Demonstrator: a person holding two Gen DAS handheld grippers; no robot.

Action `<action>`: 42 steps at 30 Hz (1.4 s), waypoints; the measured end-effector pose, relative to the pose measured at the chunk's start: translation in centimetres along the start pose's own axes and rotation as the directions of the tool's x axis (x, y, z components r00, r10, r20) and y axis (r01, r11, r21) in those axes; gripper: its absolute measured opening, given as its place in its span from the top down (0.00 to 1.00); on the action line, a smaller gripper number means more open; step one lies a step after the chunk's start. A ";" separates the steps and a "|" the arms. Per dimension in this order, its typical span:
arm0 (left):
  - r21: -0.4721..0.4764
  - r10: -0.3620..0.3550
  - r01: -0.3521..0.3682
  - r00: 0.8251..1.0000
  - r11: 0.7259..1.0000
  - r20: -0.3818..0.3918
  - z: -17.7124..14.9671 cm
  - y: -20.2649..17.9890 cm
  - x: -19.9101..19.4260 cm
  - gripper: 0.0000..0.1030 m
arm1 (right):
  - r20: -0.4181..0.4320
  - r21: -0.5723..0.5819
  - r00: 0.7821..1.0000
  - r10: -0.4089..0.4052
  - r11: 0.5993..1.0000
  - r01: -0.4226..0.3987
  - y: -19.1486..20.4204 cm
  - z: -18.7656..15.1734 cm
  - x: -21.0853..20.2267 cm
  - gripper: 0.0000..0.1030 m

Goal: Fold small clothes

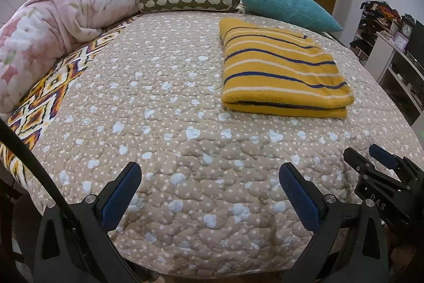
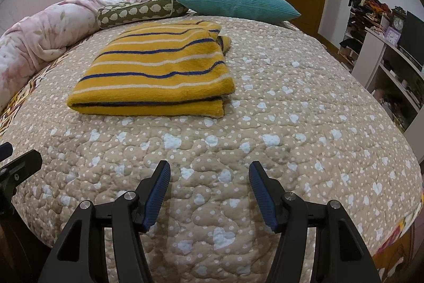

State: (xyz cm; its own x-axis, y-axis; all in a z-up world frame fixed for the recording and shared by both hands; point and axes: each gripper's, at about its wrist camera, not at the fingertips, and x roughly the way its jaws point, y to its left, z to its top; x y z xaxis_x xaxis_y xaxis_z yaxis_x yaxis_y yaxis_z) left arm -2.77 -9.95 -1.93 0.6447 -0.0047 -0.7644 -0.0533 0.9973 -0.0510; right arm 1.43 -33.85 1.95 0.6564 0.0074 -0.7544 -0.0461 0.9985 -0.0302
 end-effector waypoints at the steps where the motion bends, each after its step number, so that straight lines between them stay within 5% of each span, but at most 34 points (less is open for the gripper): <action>1: 0.001 0.000 0.000 1.000 1.000 0.000 0.0 0.0 0.0 0.00 | 0.000 0.001 1.000 -0.001 1.000 0.001 0.0 0.0 0.0 0.36; 42: -0.007 -0.021 0.020 0.999 1.000 -0.048 -0.6 0.4 1.2 0.00 | -0.001 -0.009 1.000 -0.018 1.000 0.018 0.2 -0.3 0.4 0.33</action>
State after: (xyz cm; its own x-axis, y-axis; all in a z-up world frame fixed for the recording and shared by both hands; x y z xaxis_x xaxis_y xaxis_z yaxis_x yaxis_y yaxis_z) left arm -2.45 -9.63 -3.26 0.6086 -0.0287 -0.7929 -0.0452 0.9965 -0.0708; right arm 1.42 -33.62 1.44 0.6562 -0.0102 -0.7545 -0.0416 0.9979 -0.0497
